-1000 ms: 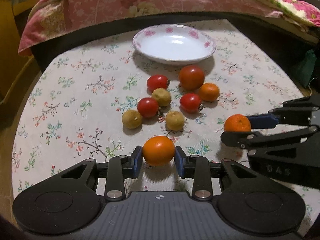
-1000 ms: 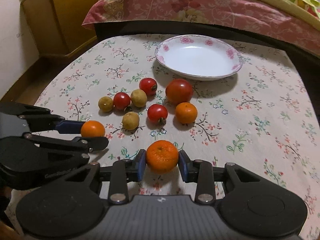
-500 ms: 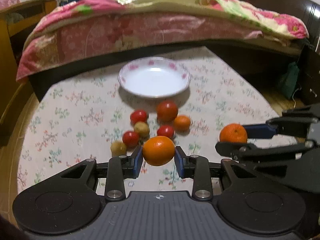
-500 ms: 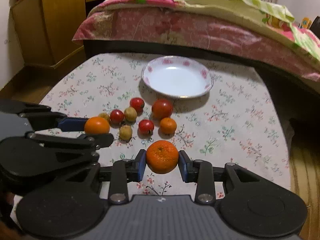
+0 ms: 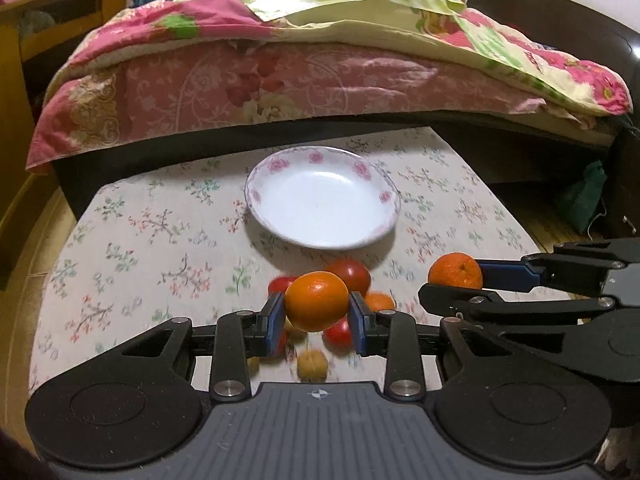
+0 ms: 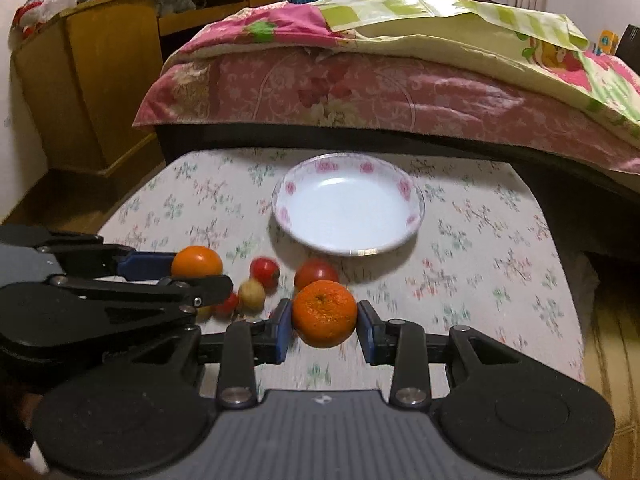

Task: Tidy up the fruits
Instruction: 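Lift and carry both held fruits over the white flowered plate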

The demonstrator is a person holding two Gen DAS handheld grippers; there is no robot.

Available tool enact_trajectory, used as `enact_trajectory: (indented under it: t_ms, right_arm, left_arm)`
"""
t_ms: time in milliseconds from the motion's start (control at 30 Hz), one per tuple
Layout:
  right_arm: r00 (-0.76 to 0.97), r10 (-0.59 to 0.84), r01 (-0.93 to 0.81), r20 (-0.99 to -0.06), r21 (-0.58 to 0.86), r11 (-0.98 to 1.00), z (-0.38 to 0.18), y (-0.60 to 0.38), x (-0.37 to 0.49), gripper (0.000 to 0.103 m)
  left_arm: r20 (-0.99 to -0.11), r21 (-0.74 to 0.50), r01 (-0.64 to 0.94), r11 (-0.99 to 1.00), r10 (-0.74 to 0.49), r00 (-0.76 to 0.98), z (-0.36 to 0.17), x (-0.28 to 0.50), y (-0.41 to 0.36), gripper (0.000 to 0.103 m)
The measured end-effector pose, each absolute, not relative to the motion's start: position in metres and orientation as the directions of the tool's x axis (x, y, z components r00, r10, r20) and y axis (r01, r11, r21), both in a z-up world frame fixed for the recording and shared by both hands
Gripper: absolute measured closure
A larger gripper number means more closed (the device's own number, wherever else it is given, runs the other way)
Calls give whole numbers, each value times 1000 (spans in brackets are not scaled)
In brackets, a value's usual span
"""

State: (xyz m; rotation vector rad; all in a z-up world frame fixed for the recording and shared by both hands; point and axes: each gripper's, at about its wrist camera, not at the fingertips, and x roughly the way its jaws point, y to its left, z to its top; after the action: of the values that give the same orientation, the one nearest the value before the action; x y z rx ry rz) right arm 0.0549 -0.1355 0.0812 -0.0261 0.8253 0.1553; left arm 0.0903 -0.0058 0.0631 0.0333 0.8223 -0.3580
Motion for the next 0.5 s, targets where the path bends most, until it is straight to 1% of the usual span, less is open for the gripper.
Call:
enact_trajectory:
  t_ms: [133,300,500]
  right_arm:
    - [668,141,-135,-730,67,989,77,-146,80,74]
    - [663,144,-143,-734,64,988,70,-151,107,74]
    - [641,150,-139,-752,78,987,53,-158,140,74]
  left_arm:
    - [-724,-83,338,938,-290,626,62,113,-15,63]
    - [-740,-115,327,938,-301,602,52,139,-16,63]
    - [-760,-85,321,943,-269,591,41,168,-26,63]
